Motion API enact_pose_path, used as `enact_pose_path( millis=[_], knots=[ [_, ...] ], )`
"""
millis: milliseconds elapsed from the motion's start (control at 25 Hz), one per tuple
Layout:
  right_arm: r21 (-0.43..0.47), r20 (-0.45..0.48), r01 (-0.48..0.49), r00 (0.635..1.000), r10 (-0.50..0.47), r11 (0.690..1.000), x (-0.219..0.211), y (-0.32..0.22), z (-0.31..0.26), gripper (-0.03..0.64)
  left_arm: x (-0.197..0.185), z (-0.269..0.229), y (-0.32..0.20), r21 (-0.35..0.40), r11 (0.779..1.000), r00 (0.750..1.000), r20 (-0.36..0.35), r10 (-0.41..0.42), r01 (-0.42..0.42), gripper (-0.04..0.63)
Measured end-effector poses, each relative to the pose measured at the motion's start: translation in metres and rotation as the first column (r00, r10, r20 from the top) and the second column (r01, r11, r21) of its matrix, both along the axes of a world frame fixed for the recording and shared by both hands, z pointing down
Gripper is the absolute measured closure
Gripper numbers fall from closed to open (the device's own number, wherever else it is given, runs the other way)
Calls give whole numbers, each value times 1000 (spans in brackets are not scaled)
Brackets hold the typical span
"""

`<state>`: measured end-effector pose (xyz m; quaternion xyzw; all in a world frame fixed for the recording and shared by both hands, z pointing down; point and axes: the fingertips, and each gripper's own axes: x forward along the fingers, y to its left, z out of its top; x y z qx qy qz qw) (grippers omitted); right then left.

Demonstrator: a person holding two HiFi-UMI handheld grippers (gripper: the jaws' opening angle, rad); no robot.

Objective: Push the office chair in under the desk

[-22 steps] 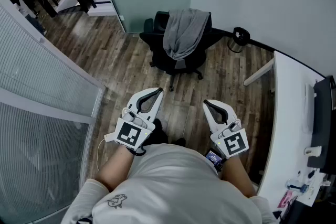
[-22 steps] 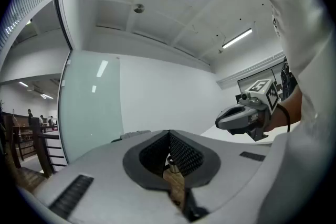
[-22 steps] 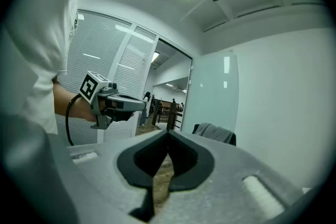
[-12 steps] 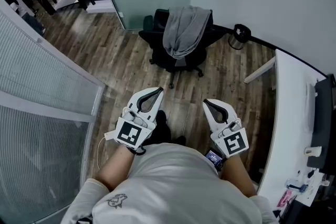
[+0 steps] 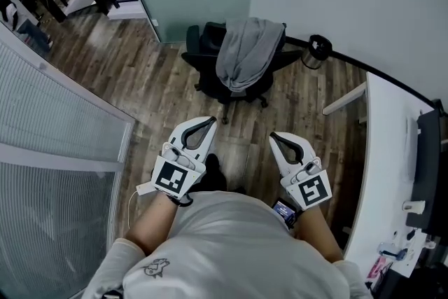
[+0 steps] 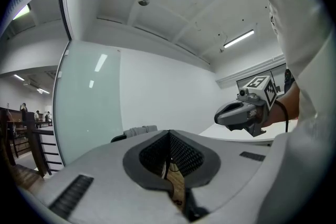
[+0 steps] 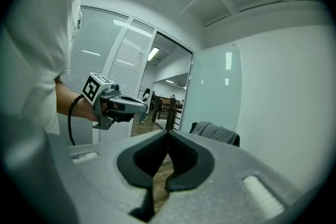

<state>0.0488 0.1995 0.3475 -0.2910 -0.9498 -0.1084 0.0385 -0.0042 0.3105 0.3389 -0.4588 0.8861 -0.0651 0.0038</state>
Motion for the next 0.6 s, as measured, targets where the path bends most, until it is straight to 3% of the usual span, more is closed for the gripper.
enact_pose_path(
  millis=[360,600],
  knots=[
    [32,-14,20,1000,-20,999,-114,39,-1,614,-115,-3,37,17,1000,1000,13,18,-19,597],
    [16,-22,-5,1000,5,1000,-172,61,-5,614,-173,-7,52,-6,997,997,22,74,-74,597]
  ],
)
